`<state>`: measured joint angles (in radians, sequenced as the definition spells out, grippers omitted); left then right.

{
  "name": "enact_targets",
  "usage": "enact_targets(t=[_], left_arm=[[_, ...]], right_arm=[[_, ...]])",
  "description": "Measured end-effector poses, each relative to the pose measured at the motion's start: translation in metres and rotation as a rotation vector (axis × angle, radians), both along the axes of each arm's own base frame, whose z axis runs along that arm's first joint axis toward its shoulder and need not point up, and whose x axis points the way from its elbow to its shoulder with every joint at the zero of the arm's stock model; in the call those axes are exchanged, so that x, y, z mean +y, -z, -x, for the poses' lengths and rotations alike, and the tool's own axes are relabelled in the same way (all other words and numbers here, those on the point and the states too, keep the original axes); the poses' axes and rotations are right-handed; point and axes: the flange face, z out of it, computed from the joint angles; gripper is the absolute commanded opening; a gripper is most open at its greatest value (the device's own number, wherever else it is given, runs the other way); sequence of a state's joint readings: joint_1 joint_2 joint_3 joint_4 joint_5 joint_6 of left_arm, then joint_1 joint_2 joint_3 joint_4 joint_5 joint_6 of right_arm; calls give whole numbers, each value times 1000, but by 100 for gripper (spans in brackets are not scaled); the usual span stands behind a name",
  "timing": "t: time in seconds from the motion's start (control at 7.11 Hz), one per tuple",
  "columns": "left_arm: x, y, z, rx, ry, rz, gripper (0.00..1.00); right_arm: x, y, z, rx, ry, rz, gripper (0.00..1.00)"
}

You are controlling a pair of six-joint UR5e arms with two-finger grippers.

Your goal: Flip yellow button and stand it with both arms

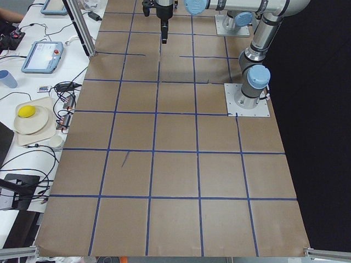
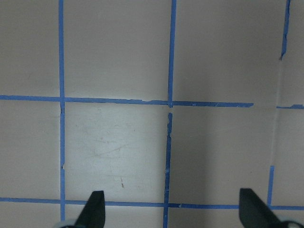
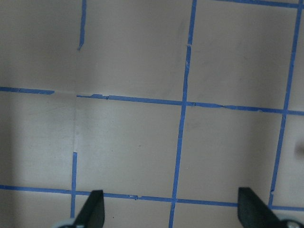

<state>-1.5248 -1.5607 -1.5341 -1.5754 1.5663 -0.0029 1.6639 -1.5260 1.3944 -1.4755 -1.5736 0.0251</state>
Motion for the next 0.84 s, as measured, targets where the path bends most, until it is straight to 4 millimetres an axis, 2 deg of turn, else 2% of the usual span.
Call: enact_targets(t=[0.84], left_arm=[[-1,-1,0,2,-1,3,100]], right_arm=[[5,-2,7,3,85,-23,100]])
